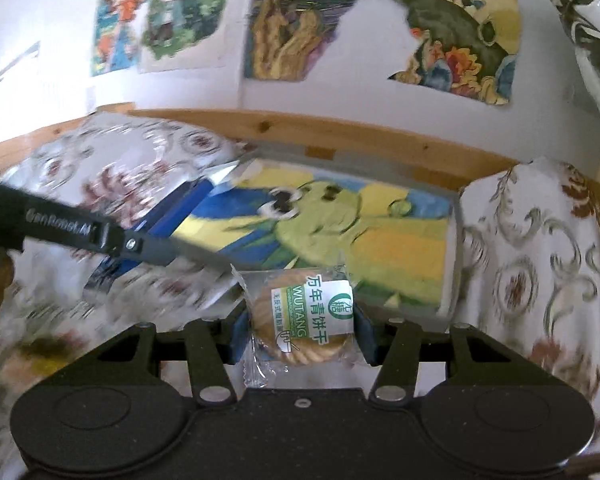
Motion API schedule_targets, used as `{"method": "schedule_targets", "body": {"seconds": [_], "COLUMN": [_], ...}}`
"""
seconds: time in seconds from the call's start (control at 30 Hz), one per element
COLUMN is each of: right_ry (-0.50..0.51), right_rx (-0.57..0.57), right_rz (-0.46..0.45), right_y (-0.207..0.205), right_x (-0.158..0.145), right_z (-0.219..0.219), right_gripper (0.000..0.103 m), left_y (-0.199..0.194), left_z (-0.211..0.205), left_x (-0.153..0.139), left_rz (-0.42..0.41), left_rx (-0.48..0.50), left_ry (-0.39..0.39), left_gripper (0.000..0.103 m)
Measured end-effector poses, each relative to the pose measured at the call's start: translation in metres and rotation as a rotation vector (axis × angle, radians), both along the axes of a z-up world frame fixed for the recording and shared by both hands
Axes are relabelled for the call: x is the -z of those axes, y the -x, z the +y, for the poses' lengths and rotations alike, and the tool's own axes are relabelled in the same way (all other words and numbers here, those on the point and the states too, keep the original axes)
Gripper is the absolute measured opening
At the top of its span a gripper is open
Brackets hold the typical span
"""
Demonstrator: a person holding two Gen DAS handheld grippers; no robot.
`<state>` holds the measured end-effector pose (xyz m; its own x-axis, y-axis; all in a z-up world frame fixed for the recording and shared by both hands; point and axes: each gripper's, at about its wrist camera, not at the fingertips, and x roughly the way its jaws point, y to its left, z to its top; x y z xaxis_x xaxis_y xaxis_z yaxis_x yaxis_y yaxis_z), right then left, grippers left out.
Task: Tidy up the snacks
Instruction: 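Close the right tool on the biscuit while the left tool grasps the blue stick pack, then release the biscuit and blue stick pack into the grey tray with both tools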
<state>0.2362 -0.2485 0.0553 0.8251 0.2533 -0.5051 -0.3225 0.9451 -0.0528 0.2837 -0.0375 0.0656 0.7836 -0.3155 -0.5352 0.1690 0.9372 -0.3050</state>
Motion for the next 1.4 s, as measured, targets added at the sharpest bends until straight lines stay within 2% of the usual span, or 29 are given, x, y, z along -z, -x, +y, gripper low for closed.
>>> {"method": "schedule_targets", "body": {"seconds": [0.23,0.43,0.63,0.9,1.07,1.17,1.27,1.33,1.4], "right_ry": [-0.015,0.021,0.016,0.029,0.029,0.029,0.008,0.002,-0.005], "right_rx": [0.111,0.165,0.188,0.197,0.205,0.211,0.220,0.232,0.244], "right_rz": [-0.012,0.025,0.064,0.099,0.100,0.092,0.076,0.056,0.036], "right_y": [-0.077,-0.119,-0.135,-0.142,-0.142,-0.139,-0.132,-0.126,-0.119], "right_x": [0.004,0.023,0.037,0.050,0.050,0.048,0.043,0.037,0.032], "right_z": [-0.002,-0.002,-0.007,-0.005,-0.005,-0.005,-0.008,-0.010,-0.011], "right_gripper": [0.054,0.055,0.055,0.056,0.067,0.079,0.086,0.090,0.093], "left_y": [-0.064,-0.103,-0.115,-0.118,-0.117,-0.114,-0.107,-0.101,-0.092], "left_z": [-0.010,-0.014,-0.010,-0.018,-0.023,-0.019,-0.013,-0.010,-0.007], "left_x": [0.005,0.020,0.035,0.043,0.043,0.041,0.034,0.028,0.021], "left_rz": [-0.015,0.037,0.090,0.115,0.131,0.128,0.107,0.085,0.050], "left_rx": [-0.034,-0.067,-0.090,-0.085,-0.074,-0.085,-0.108,-0.125,-0.143], "left_ry": [-0.019,-0.048,-0.059,-0.110,-0.133,-0.119,-0.101,-0.093,-0.091], "left_gripper": [0.032,0.032,0.032,0.035,0.038,0.049,0.063,0.078,0.085]}}
